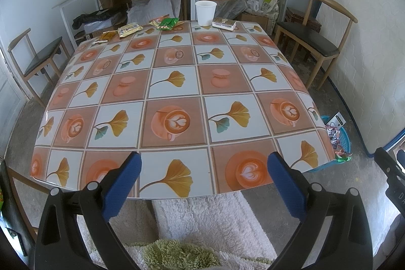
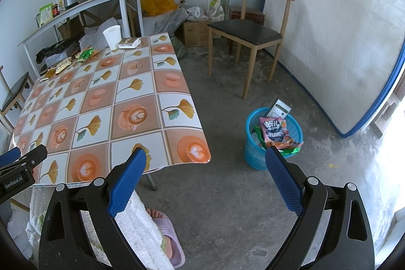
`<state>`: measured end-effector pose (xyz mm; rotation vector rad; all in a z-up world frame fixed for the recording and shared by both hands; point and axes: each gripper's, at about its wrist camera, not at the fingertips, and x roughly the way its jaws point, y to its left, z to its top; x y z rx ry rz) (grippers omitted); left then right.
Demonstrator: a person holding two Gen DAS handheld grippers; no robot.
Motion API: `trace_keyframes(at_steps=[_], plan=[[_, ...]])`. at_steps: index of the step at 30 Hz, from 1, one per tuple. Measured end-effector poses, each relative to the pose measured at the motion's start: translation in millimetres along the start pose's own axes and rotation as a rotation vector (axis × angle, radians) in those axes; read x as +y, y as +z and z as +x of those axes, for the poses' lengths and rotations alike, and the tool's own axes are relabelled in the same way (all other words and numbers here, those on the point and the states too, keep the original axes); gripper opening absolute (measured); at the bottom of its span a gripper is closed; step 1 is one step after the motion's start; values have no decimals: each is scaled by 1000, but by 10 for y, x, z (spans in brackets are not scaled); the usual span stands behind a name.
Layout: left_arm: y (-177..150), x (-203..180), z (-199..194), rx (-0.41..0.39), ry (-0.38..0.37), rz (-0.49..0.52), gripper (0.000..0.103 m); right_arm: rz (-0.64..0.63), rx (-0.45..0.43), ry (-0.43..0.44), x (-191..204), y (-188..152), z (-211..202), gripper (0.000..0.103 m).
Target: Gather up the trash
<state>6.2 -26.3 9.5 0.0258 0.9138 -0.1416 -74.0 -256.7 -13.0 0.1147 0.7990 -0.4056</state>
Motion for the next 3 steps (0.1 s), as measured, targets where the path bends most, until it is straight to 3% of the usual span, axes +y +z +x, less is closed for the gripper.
trace_keyframes(at_steps=[3], plan=[[-3, -4, 2, -1, 0, 2, 97, 1, 0, -1, -11, -4, 1, 90]])
